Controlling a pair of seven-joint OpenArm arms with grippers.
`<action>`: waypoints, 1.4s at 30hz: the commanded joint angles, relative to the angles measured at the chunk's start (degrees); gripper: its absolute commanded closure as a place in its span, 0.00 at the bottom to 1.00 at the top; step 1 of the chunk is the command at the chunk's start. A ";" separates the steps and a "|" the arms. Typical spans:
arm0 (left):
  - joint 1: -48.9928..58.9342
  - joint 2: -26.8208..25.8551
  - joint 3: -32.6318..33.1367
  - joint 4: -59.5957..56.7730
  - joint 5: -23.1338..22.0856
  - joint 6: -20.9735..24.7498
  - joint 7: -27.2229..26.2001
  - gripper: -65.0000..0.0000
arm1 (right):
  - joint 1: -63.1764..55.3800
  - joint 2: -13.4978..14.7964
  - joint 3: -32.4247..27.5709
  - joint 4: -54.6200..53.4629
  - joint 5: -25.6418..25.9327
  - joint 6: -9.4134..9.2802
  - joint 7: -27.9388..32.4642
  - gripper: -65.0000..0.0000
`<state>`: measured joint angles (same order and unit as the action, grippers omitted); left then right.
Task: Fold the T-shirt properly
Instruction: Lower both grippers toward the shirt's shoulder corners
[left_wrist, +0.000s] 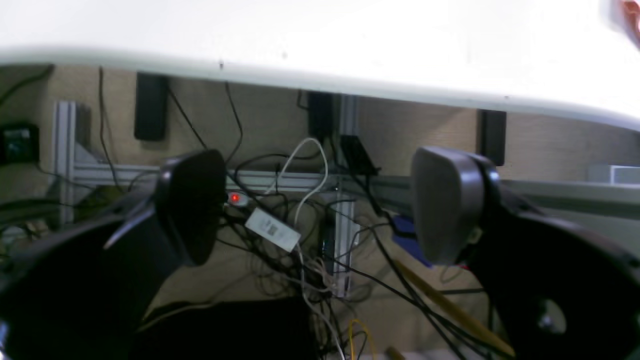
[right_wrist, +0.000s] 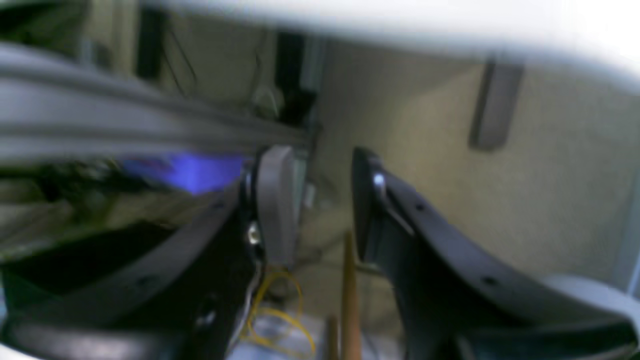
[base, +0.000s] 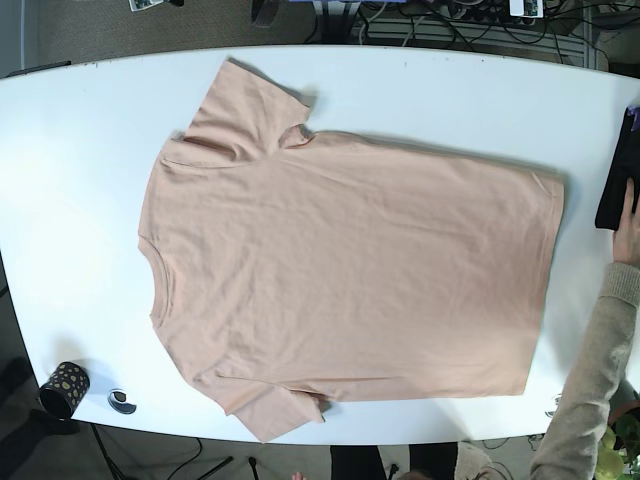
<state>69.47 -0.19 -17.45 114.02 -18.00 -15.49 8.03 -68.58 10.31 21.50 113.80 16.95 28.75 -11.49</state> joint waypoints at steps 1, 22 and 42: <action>0.20 -0.30 -1.84 1.10 -1.30 0.06 -1.22 0.18 | 0.14 0.38 1.93 0.97 3.58 0.39 0.01 0.72; -15.98 -0.30 -3.51 1.10 -1.82 0.06 -1.13 0.18 | 20.62 0.02 8.79 0.80 20.98 11.25 -17.31 0.51; -26.18 -0.39 -3.78 0.93 -1.91 -0.03 7.40 0.18 | 35.57 -0.15 14.24 -14.33 39.01 11.25 -46.84 0.47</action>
<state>43.13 -0.34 -20.95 113.95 -19.38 -15.44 16.40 -32.71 9.41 35.46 99.68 53.12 39.27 -59.07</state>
